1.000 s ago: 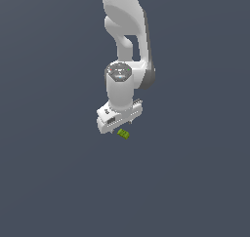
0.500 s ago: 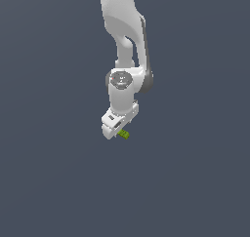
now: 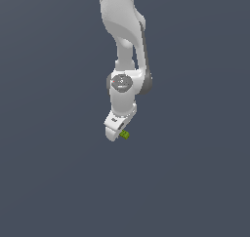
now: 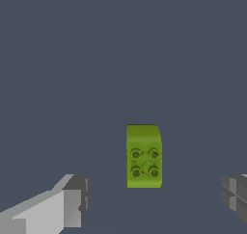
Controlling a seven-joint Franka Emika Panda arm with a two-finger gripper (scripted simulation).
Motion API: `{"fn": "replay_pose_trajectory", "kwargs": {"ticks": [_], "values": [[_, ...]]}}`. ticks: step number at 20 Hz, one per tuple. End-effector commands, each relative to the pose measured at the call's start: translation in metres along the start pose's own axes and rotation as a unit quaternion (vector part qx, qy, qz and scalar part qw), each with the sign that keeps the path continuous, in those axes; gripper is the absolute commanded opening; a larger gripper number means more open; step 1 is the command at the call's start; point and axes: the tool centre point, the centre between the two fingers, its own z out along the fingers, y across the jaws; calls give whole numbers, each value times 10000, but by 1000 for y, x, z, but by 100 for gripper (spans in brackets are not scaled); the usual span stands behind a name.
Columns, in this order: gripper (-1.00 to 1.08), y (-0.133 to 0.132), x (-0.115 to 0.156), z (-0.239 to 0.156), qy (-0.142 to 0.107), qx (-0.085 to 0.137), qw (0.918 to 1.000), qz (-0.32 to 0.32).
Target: Pick up the object and move it to a goal position.
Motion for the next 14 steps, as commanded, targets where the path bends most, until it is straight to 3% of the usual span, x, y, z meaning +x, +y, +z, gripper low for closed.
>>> {"fn": "replay_pose_trajectory", "kwargs": {"ticks": [1, 14], "values": [[100, -1, 0, 1, 3, 2, 10000, -78], [100, -2, -1, 33, 2, 3, 10000, -87]]}}
